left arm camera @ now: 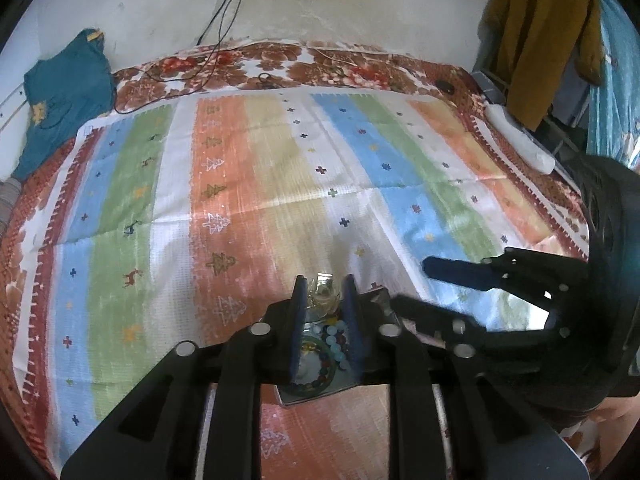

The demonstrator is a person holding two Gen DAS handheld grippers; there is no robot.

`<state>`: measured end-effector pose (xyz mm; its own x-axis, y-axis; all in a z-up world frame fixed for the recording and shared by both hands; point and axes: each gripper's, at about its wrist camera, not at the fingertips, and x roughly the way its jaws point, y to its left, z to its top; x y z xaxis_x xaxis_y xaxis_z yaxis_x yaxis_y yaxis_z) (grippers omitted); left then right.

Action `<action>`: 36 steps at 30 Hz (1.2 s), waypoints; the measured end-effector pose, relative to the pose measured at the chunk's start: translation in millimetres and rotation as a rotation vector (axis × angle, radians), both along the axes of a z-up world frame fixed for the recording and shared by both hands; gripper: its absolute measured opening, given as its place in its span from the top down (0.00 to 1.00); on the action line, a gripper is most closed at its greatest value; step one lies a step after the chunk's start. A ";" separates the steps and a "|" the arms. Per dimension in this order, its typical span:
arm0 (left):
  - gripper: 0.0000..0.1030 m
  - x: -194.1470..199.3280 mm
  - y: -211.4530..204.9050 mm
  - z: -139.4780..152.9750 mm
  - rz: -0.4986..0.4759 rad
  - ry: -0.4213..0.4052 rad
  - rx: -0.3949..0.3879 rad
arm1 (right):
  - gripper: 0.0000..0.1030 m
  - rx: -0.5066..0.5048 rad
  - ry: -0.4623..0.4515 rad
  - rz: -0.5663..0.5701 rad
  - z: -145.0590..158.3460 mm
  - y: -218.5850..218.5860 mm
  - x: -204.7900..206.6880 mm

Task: Organize jewelry

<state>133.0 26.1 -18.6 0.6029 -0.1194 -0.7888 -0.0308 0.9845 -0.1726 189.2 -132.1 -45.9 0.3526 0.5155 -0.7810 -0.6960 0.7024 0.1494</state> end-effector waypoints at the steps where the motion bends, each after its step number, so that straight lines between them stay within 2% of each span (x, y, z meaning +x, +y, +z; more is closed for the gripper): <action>1: 0.69 -0.7 0.9 1.1 0.004 -0.005 0.000 | 0.55 -0.001 0.000 0.000 0.3 -1.0 0.2; 4: 0.68 -4.2 2.2 4.3 0.010 -0.014 0.006 | 0.49 -0.017 -0.010 -0.018 -0.2 -4.9 1.3; 11: 0.57 -21.7 7.6 8.0 0.027 -0.024 0.050 | 0.34 -0.025 -0.045 -0.050 4.7 -18.6 -6.0; 17: 0.42 -40.1 11.1 8.0 0.045 -0.025 0.058 | 0.26 0.016 -0.064 -0.055 13.7 -28.1 -19.3; 19: 0.34 -46.5 9.2 7.3 0.039 -0.024 0.056 | 0.25 0.029 -0.074 -0.060 16.1 -30.4 -25.3; 21: 0.31 -52.5 8.6 7.1 0.030 -0.028 0.031 | 0.22 0.038 -0.080 -0.053 17.6 -31.4 -31.4; 26: 0.22 -67.6 8.0 5.1 0.040 -0.038 0.036 | 0.15 0.063 -0.103 -0.048 23.5 -38.1 -47.7; 28: 0.14 -73.2 6.7 4.1 0.042 -0.041 0.044 | 0.13 0.068 -0.122 -0.056 26.1 -41.4 -53.6; 32: 0.08 -84.1 -0.1 5.4 0.026 -0.060 0.072 | 0.06 0.098 -0.214 -0.037 38.7 -47.2 -73.8; 36: 0.05 -95.4 -4.5 7.4 0.028 -0.084 0.109 | 0.05 0.106 -0.188 -0.025 36.2 -52.9 -82.2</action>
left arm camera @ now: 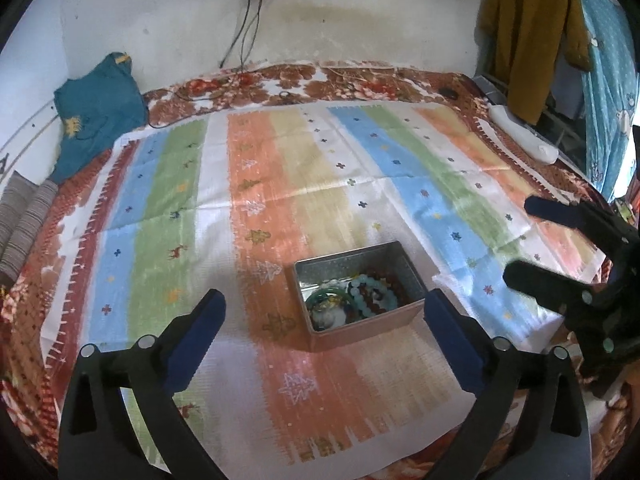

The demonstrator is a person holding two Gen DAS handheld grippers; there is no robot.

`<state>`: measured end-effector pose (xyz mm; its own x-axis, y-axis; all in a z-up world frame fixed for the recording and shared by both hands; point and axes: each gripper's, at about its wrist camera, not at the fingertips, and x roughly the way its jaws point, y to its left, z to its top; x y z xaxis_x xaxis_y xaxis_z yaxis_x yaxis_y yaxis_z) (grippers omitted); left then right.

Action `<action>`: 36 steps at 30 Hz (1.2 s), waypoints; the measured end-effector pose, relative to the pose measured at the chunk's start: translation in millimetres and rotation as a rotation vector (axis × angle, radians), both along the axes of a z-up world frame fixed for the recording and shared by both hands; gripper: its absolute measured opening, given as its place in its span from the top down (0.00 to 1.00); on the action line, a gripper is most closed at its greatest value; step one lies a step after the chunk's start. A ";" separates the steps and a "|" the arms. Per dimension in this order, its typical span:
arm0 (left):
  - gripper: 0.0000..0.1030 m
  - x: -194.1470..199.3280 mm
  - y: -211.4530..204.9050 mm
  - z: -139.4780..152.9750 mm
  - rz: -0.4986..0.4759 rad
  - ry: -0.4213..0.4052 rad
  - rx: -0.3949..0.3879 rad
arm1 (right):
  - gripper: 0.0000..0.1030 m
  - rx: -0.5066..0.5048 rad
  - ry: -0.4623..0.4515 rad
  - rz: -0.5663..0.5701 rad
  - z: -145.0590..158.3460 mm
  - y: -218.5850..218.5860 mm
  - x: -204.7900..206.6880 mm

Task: Organize jewelry

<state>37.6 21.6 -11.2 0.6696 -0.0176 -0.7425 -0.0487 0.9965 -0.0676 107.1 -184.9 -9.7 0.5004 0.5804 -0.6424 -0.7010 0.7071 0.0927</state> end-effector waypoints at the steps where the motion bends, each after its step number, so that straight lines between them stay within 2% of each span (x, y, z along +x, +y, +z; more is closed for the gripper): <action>1: 0.05 -2.4 -0.5 -0.4 0.004 0.000 0.001 | 0.05 -0.010 0.000 -0.006 -1.9 -1.8 -2.5; 7: 0.05 -12.3 -10.4 2.0 0.011 -0.017 0.055 | 0.05 0.010 -0.024 -0.037 1.3 -15.7 -11.0; 14: 0.05 -21.0 -12.1 5.6 0.020 -0.041 0.062 | 0.05 -0.010 -0.011 -0.029 -3.9 -15.9 -14.0; 36: 0.05 -26.6 -21.8 10.9 -0.005 -0.082 0.080 | 0.05 0.013 0.008 -0.013 -3.5 -21.0 -20.4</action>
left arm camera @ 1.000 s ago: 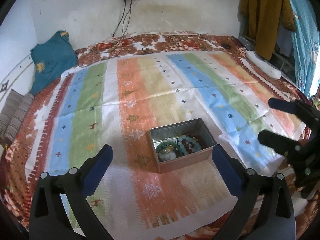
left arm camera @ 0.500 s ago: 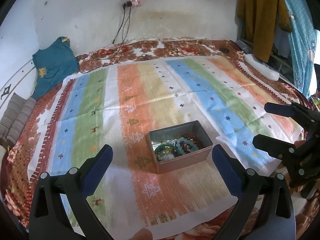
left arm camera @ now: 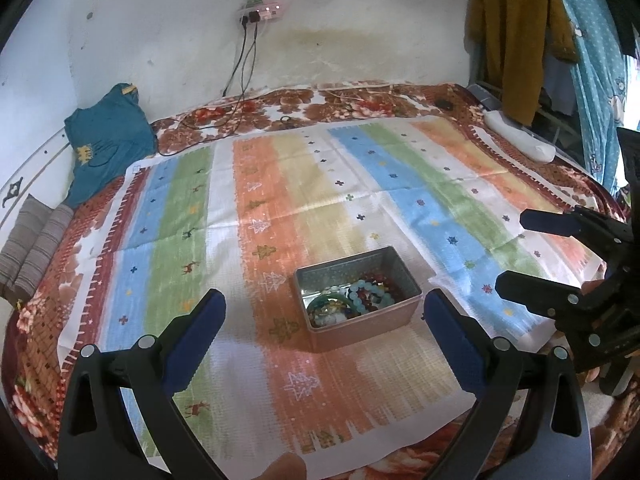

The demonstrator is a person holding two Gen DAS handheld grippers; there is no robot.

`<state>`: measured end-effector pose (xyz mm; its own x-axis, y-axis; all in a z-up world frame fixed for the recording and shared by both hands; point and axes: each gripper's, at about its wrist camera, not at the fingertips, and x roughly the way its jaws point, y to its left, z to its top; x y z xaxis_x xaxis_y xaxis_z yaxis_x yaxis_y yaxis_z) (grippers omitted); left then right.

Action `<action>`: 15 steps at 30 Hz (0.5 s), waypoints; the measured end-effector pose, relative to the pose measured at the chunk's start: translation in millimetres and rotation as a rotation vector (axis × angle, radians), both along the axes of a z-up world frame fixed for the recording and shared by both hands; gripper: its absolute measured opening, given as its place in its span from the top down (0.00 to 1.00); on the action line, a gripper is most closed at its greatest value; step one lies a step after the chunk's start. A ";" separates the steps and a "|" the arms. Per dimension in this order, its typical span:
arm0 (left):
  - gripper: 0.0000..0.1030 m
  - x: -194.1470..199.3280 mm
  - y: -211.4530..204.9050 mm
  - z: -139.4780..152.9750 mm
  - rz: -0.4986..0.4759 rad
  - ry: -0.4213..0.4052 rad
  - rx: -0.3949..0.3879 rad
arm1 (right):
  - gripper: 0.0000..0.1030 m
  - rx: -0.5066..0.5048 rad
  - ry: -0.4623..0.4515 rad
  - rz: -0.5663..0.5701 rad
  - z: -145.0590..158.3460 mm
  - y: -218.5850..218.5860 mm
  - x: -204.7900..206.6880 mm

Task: Organize jewelry

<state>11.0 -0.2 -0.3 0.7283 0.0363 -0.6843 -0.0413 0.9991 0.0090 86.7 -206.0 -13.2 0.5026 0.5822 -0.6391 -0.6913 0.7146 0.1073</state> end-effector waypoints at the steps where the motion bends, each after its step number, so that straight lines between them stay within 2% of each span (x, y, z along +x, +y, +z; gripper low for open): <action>1: 0.05 0.1 -0.4 -0.3 -0.001 0.001 0.002 | 0.05 0.000 0.000 0.000 0.0 0.5 0.4; 15: 0.05 -0.3 -1.2 2.5 0.000 -0.006 -0.011 | 0.05 0.011 -0.015 -0.013 -1.1 -0.5 -0.3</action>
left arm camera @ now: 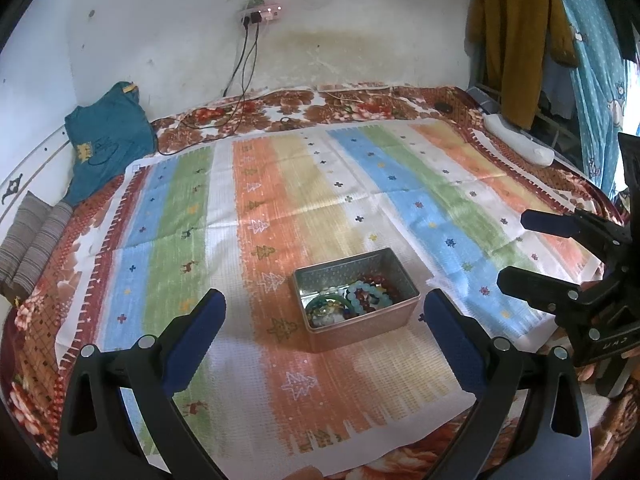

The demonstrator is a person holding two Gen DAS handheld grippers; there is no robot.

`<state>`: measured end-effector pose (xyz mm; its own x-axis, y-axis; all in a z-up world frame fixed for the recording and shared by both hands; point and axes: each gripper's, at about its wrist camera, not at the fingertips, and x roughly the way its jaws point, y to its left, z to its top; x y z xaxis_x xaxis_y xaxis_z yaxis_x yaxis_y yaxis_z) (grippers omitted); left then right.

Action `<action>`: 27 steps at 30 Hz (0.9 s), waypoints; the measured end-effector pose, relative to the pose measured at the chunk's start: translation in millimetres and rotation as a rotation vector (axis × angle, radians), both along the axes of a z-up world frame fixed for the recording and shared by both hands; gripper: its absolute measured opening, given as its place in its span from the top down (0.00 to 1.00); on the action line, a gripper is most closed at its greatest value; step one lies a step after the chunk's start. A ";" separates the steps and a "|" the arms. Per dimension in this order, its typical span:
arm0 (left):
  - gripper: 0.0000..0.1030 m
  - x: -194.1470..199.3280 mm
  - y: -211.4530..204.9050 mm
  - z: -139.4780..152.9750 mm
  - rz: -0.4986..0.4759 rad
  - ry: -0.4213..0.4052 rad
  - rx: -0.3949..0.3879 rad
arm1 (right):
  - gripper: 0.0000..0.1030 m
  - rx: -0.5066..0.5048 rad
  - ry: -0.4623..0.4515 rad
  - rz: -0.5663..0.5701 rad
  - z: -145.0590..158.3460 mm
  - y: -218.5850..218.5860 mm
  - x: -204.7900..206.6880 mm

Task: Organize jewelry

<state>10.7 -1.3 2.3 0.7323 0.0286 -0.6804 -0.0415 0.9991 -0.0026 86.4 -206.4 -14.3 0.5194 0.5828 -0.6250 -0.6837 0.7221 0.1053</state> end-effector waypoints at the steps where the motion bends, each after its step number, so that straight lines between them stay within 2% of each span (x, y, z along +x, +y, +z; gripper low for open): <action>1: 0.05 0.3 -0.5 -0.4 -0.005 -0.001 0.000 | 0.05 0.001 0.001 0.000 0.3 -0.7 0.0; 16: 0.05 -2.7 -3.8 1.7 -0.011 -0.015 0.009 | 0.05 -0.002 0.010 -0.002 0.5 -2.6 -1.4; 27: 0.05 -9.5 -3.3 6.7 -0.017 -0.048 -0.019 | 0.05 0.020 0.019 -0.017 2.2 -2.9 0.2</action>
<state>1.2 -4.7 9.0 0.7642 0.0035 -0.6450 -0.0242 0.9994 -0.0232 86.7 -209.4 -12.1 0.5173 0.5868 -0.6230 -0.6693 0.7310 0.1328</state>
